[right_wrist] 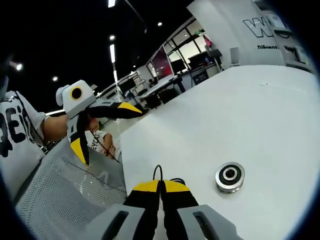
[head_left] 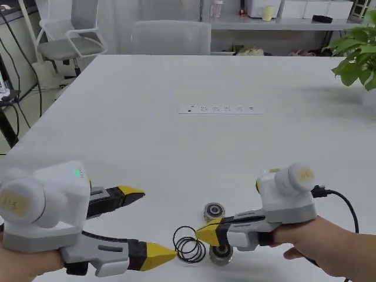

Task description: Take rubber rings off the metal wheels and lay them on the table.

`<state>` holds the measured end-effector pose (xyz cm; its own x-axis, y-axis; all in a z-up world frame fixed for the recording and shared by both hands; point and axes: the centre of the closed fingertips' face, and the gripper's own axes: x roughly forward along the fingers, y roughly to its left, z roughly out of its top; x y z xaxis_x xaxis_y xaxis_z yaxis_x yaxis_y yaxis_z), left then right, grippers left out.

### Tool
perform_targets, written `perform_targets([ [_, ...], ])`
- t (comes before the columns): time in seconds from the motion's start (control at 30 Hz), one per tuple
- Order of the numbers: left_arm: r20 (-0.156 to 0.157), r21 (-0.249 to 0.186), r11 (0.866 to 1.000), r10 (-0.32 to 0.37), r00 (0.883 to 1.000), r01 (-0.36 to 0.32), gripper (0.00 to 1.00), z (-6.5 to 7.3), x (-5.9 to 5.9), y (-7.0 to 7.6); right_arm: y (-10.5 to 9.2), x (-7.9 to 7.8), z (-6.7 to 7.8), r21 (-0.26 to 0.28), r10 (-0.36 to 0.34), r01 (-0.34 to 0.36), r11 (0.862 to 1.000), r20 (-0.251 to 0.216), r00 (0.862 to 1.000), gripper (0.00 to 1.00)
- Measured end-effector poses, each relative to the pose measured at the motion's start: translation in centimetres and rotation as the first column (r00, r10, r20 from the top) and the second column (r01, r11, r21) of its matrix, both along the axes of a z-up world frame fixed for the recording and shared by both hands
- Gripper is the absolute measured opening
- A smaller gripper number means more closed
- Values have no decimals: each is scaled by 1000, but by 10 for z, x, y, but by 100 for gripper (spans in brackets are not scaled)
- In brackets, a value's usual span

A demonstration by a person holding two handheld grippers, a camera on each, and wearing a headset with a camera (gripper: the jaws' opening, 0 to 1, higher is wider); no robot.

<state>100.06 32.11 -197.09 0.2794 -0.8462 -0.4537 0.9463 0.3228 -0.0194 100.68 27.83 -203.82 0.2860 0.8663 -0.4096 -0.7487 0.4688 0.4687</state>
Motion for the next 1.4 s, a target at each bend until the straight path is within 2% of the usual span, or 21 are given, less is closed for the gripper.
perform_targets([
  [0.13, -2, 10, 1000, 1, 1000, -1, 68, -3, -2, 2, 3, -3, -6, -37, 29, -29, 999, 17, 999, 0],
  [0.33, -4, 15, 1000, 5, 1000, -4, 68, -4, -2, 4, -3, 0, -12, -81, 30, -25, 996, 52, 998, 0],
  [0.57, -10, 16, 1000, 12, 1000, -11, 68, -3, -2, 4, -4, 0, -13, -90, 31, -25, 996, 66, 997, 10],
  [0.8, -17, 25, 1000, 8, 1000, -8, 68, -6, -3, 3, -10, 1, -9, -97, 28, -20, 995, 87, 996, 22],
  [1.23, -19, 31, 999, -5, 1000, 6, 67, -6, -4, -1, -33, 2, 10, -101, -7, 21, 995, 134, 991, 37],
  [1.4, -23, 21, 1000, -5, 1000, 6, 68, -4, -3, -3, -43, -7, 12, -146, 23, 3, 989, 174, 985, 43],
])
